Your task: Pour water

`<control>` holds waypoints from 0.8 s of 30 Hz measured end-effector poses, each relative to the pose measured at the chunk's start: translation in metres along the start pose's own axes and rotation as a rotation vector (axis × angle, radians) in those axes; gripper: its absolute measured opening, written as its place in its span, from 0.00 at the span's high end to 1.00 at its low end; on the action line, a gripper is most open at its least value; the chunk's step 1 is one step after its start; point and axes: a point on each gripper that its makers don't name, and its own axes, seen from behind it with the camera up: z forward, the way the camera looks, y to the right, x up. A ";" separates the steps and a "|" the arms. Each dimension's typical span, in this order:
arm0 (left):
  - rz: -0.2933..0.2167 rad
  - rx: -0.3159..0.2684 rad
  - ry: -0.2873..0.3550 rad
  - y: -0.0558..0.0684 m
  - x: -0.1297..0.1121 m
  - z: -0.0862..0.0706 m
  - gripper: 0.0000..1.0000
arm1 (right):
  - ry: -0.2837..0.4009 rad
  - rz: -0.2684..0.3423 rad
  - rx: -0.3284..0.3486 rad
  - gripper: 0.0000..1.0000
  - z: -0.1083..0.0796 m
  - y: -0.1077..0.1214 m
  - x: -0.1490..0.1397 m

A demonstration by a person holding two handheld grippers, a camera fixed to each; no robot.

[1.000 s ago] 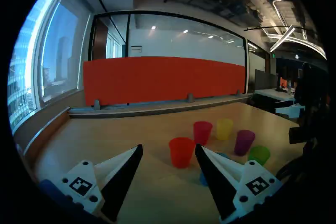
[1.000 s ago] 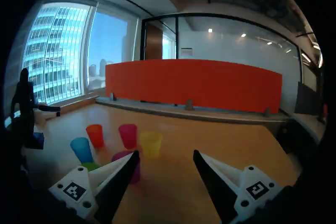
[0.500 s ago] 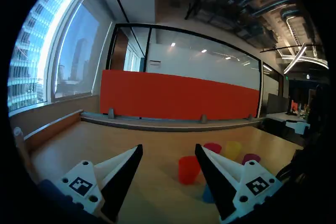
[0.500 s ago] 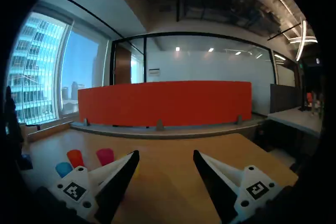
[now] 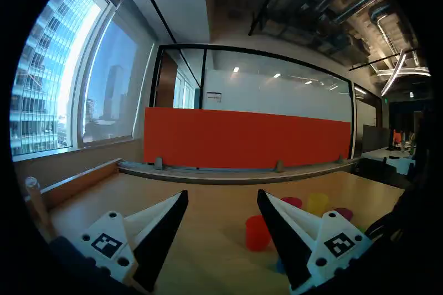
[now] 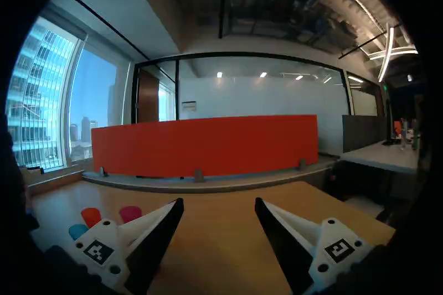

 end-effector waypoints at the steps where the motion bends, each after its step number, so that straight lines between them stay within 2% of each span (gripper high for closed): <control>1: 0.002 0.002 0.000 -0.001 -0.001 0.000 0.08 | -0.003 -0.002 -0.001 0.01 0.000 0.000 -0.001; 14: 0.024 0.025 0.030 -0.001 -0.001 0.001 0.08 | -0.022 -0.029 -0.025 0.00 -0.004 0.000 -0.008; 20: 0.042 0.050 0.037 -0.006 -0.009 0.001 0.08 | -0.020 -0.045 -0.035 0.00 -0.010 -0.002 -0.008; 24: 0.052 0.067 0.035 -0.011 -0.017 0.000 0.08 | -0.020 -0.031 -0.035 0.00 -0.013 -0.003 -0.007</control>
